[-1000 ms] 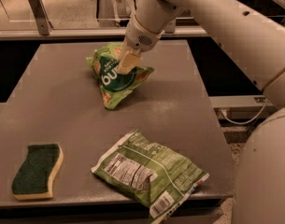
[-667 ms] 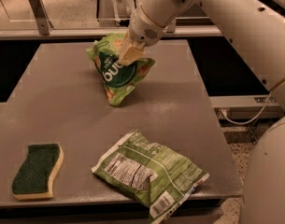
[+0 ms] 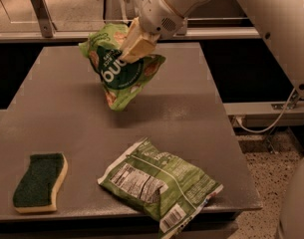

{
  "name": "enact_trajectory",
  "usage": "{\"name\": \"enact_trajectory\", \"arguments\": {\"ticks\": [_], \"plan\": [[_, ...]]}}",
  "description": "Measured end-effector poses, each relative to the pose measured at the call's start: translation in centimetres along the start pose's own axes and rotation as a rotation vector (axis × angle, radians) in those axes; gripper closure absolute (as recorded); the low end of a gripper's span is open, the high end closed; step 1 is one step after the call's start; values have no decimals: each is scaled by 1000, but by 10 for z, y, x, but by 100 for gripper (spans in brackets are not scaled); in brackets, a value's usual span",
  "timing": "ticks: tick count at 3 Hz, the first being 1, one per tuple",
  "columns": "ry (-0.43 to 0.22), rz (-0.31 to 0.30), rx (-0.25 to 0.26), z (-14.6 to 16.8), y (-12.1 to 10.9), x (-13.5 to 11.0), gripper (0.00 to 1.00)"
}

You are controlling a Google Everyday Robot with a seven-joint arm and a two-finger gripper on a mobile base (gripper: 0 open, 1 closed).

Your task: Move green rice chip bag near sponge

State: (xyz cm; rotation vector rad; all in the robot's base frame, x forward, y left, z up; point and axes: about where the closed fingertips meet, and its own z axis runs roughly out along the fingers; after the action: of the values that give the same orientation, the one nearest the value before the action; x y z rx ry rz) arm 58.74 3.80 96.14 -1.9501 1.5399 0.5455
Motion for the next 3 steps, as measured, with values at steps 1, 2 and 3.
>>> {"name": "enact_trajectory", "arguments": {"ticks": [1,2,3], "plan": [[-36,-142,-120,16,43,-48,100],[-42,-227,-221,42,74,-76,100],[-50,-275,-292,63,91,-94,100]]}}
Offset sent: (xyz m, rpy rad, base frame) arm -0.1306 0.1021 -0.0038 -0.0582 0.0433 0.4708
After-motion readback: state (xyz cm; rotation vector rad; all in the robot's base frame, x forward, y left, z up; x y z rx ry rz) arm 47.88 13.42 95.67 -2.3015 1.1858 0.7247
